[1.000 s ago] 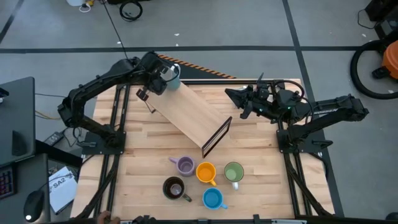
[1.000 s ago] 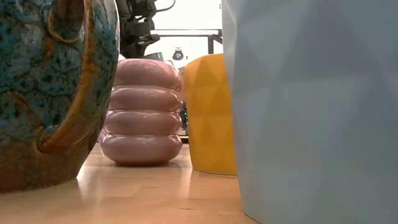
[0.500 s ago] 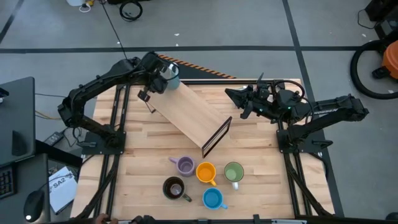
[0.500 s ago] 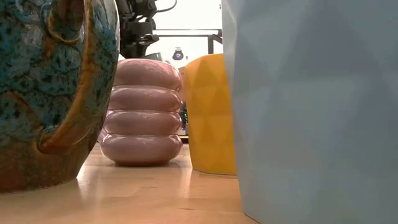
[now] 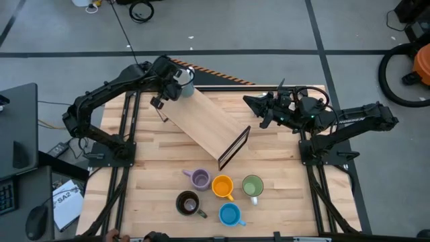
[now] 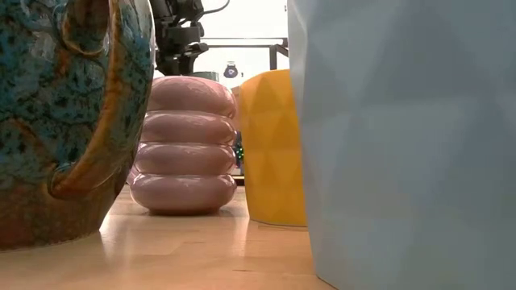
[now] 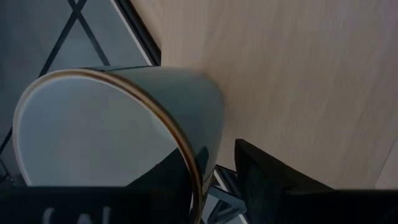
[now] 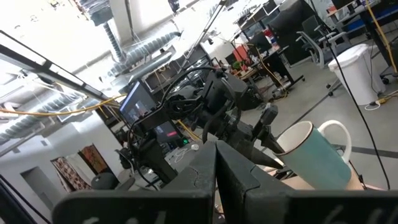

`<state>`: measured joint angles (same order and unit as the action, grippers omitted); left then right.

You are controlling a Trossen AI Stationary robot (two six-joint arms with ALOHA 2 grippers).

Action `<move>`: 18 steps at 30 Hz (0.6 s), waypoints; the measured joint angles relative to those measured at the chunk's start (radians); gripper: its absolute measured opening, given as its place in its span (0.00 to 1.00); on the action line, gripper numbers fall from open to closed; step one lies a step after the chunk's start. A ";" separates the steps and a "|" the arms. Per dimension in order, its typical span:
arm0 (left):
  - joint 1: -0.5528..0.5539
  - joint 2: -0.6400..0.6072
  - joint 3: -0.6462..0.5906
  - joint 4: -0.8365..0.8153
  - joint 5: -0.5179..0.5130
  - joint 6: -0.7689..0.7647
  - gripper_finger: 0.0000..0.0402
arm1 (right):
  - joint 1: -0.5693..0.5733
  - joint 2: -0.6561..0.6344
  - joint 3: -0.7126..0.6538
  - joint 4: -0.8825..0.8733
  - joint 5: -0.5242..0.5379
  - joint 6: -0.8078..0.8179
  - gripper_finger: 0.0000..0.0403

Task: Place coffee mugs
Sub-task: Put the light blue mug on the shelf

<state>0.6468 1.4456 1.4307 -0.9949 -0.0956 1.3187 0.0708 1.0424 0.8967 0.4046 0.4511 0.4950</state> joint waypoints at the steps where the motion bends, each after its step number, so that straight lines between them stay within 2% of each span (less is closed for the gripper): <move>1: 0.000 0.000 0.000 0.001 0.000 0.004 0.30 | 0.000 0.000 0.000 0.000 0.000 0.000 0.04; 18: 0.000 0.001 0.004 0.067 0.021 0.037 0.30 | -0.001 0.000 0.000 0.000 0.000 0.000 0.04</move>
<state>0.6466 1.4464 1.4349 -0.9283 -0.0749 1.3552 0.0700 1.0424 0.8967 0.4049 0.4511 0.4950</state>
